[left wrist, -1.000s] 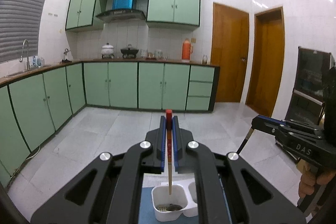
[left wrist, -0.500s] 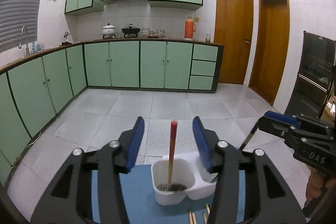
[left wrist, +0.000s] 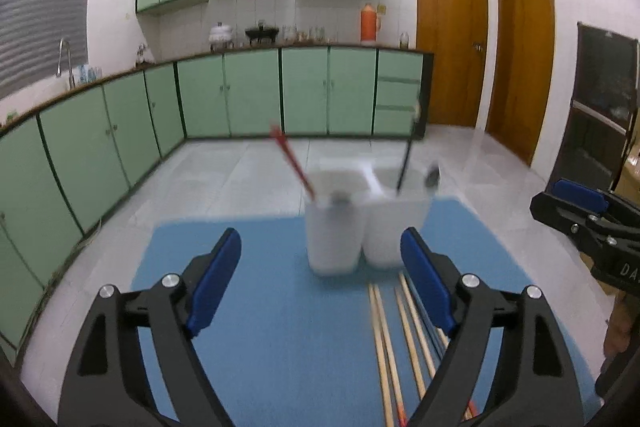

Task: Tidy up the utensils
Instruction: 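Open both tools and return them to the remaining chopsticks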

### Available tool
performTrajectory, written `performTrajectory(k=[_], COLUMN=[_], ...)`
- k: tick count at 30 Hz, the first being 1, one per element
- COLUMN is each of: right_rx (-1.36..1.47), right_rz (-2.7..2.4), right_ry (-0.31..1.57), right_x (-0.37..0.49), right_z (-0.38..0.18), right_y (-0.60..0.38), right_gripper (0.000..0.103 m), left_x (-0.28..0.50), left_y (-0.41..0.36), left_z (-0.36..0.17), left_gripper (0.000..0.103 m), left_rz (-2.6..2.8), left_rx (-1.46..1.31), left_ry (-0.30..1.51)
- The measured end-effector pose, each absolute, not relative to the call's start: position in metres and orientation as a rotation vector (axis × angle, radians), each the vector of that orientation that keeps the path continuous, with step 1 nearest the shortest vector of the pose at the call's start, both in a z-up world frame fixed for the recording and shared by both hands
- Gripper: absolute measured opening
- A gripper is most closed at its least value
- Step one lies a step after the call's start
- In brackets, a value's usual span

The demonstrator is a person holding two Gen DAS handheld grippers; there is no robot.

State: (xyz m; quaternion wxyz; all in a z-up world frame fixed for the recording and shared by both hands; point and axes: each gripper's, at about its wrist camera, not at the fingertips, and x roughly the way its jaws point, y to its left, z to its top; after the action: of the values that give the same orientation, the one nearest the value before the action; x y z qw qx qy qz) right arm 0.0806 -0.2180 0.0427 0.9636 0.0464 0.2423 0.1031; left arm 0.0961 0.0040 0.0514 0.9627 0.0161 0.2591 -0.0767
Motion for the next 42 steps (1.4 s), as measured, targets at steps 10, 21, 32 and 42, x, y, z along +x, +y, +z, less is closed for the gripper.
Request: performTrajectory(k=[10, 21, 32, 42], right_rx=[0.096, 0.035, -0.029, -0.012], right_rz=[0.179, 0.235, 0.226, 0.166], right_ry=[0.641, 0.757, 0.838, 0.849], right_x=[0.024, 0.013, 0.022, 0.024], right_z=[-0.037, -0.067, -0.081, -0.083], right_y=[-0.219, -0.198, -0.187, -0.195], right_gripper=[0.060, 0.051, 0.050, 0.050], left_x=[0.041, 0.030, 0.031, 0.031], left_y=[0.004, 0.000, -0.006, -0.005], left_z=[-0.012, -0.053, -0.075, -0.075], left_gripper=[0.079, 0.073, 0.072, 0.070], left_rz=[-0.172, -0.182, -0.177, -0.159], left_rx=[0.123, 0.112, 0.120, 0.114], left_ry=[0.634, 0.784, 0.860, 0.872])
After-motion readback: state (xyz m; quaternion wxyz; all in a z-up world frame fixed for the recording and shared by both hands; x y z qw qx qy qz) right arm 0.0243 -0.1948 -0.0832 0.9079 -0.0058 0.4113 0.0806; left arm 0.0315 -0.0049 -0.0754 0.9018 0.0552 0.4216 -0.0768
